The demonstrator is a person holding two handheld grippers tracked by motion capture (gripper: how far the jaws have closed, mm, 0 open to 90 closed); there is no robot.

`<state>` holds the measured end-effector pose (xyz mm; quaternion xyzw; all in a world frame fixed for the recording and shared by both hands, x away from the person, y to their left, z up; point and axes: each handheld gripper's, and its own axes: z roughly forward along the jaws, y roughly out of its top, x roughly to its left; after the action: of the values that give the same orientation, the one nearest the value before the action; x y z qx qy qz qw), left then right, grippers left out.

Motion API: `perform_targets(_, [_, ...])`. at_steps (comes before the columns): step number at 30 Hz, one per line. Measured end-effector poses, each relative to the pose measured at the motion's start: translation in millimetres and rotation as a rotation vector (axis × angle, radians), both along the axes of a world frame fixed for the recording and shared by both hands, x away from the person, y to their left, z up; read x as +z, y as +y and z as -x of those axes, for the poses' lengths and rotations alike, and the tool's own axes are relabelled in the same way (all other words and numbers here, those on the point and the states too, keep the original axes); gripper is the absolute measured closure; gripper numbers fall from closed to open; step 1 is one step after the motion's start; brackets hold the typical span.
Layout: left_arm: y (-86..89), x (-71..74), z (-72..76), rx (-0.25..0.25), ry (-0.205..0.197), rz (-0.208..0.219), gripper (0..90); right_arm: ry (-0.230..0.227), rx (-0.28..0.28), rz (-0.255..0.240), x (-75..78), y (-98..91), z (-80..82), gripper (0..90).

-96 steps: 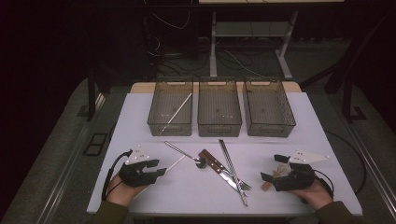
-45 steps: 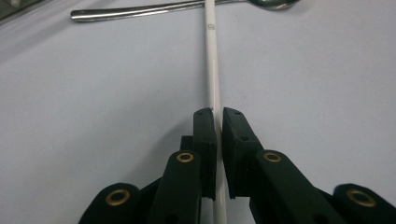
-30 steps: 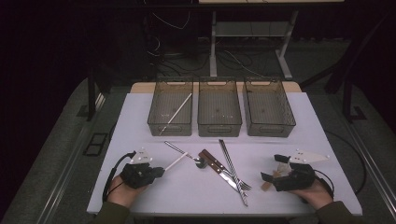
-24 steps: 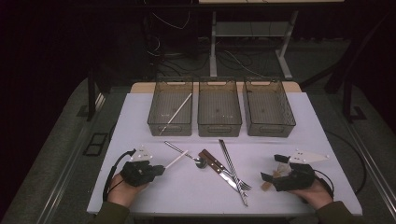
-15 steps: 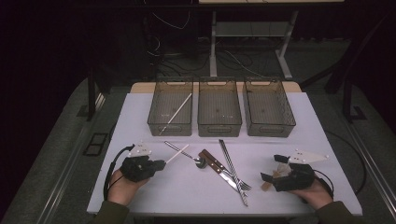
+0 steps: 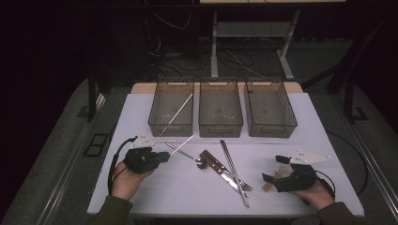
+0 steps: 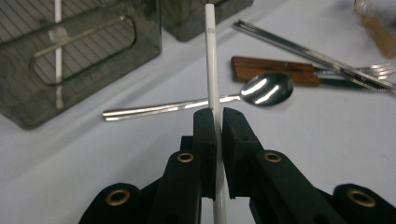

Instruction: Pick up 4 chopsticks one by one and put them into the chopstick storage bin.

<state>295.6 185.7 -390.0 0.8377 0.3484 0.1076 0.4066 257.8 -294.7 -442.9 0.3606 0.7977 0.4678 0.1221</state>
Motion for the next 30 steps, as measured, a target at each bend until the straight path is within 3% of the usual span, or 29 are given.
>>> perform_targets(10, [-2.9,9.5,-20.6,0.029,-0.021,0.025,84.3,0.004,-0.005,-0.004,-0.2,-0.6,-0.1,8.8])
perform_targets(30, [-14.7,35.9,-74.4,0.082,-0.044,0.022,84.3,0.000,-0.011,-0.016,0.3,-1.8,0.1,8.8])
